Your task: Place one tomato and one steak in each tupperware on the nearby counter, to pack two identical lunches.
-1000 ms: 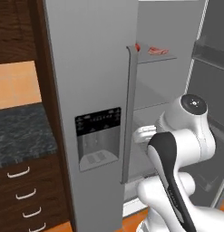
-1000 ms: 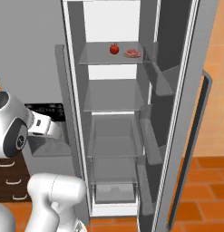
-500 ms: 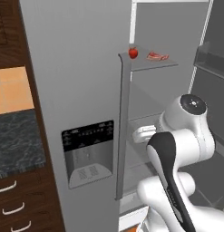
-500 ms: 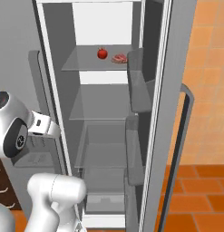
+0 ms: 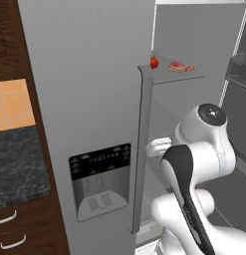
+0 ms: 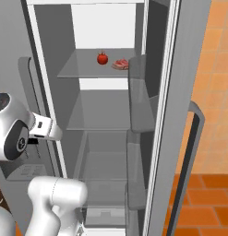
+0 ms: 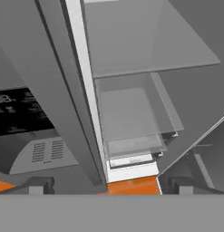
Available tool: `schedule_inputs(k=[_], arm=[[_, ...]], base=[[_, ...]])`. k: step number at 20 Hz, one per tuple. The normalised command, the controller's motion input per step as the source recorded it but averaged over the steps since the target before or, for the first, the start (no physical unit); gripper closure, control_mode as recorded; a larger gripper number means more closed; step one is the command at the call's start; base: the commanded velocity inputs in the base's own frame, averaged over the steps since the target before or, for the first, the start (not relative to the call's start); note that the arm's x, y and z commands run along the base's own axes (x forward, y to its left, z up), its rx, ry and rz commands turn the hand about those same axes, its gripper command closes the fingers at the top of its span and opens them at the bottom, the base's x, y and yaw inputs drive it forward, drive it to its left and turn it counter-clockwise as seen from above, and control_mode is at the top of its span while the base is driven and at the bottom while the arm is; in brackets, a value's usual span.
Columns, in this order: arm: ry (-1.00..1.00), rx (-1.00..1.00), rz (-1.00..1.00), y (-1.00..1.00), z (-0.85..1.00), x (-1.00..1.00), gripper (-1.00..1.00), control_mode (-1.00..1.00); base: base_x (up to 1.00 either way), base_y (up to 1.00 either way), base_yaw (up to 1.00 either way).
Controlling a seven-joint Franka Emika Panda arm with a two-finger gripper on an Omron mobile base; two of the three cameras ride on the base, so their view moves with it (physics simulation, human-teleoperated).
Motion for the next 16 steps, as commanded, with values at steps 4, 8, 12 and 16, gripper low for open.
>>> schedule_inputs(k=[4,8,12,16], arm=[[-0.09,0.00,-0.03,-0.34,0.00,0.00,-1.00,-1.00],[-0.25,0.00,-0.17,-0.03,0.18,0.00,-1.00,-1.00],[-0.19,0.15,-0.28,0.00,0.37,0.11,-1.00,-1.00],[-0.03,0.29,-0.22,-0.36,0.47,0.14,-1.00,-1.00]], base=[[0.00,0.00,0.00],[0.00,0.00,0.00],[0.00,0.00,0.00],[0.00,0.00,0.00]])
